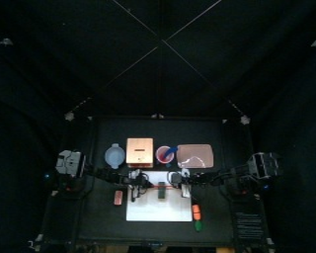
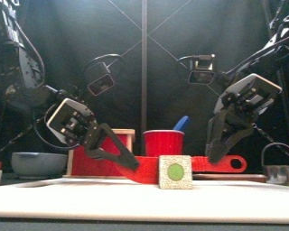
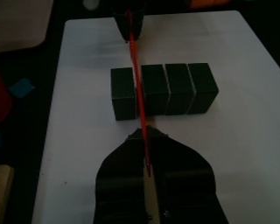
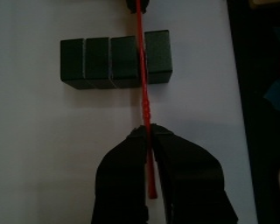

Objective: Cut the sushi into 4 pieces with the knife
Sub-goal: Cut the sushi into 4 pieces

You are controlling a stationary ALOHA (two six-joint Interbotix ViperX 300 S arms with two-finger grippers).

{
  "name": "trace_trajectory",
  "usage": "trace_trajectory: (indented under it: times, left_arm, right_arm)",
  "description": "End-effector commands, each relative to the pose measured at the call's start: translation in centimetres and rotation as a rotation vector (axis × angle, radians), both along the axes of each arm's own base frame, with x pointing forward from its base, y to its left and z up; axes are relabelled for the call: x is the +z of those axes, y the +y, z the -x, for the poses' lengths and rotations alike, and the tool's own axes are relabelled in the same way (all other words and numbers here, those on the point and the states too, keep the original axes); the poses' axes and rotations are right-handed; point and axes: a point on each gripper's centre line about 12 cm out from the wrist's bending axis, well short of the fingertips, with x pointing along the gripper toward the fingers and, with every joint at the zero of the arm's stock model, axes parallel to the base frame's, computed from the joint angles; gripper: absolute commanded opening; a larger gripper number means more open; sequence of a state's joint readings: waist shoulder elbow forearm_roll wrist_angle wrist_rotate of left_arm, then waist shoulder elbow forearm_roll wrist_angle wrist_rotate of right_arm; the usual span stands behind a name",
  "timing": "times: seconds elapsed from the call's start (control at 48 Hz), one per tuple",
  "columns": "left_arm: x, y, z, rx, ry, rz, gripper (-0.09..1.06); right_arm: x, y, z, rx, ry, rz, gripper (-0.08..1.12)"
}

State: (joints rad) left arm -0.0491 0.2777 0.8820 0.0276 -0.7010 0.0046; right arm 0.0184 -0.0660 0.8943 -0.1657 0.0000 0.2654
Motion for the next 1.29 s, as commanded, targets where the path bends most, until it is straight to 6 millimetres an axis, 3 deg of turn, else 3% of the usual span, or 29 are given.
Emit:
trace_trajectory:
  times: [0.021,0.292,0.562,0.938,1.062,1.292]
  left_arm:
    - [0.7,0.6,-1.1,0.016,-0.029,-0.003,0.31]
    - [1.1,2.9,-1.0,0.071,-0.039,-0.008,0.31]
    - [2.2,3.2,-1.0,0.061,-0.069,-0.019,0.31]
    - [8.0,0.6,-0.3,-0.038,-0.219,-0.036,0.31]
    - [8.0,-0.3,0.1,-0.06,-0.216,-0.032,0.31]
    - [6.0,-1.4,0.1,-0.087,-0.164,-0.024,0.31]
  right_arm:
    - [0.5,-0.6,-0.9,-0.01,-0.032,0.004,0.07]
    - [1.0,-2.4,-1.0,-0.047,-0.045,0.022,0.07]
    - [1.9,-2.6,-1.1,-0.048,-0.07,0.028,0.07]
    - [7.0,-0.5,0.0,0.004,-0.212,0.021,0.07]
    - [7.7,0.6,0.4,0.025,-0.232,0.004,0.07]
    - [6.5,1.6,1.0,0.041,-0.199,-0.022,0.07]
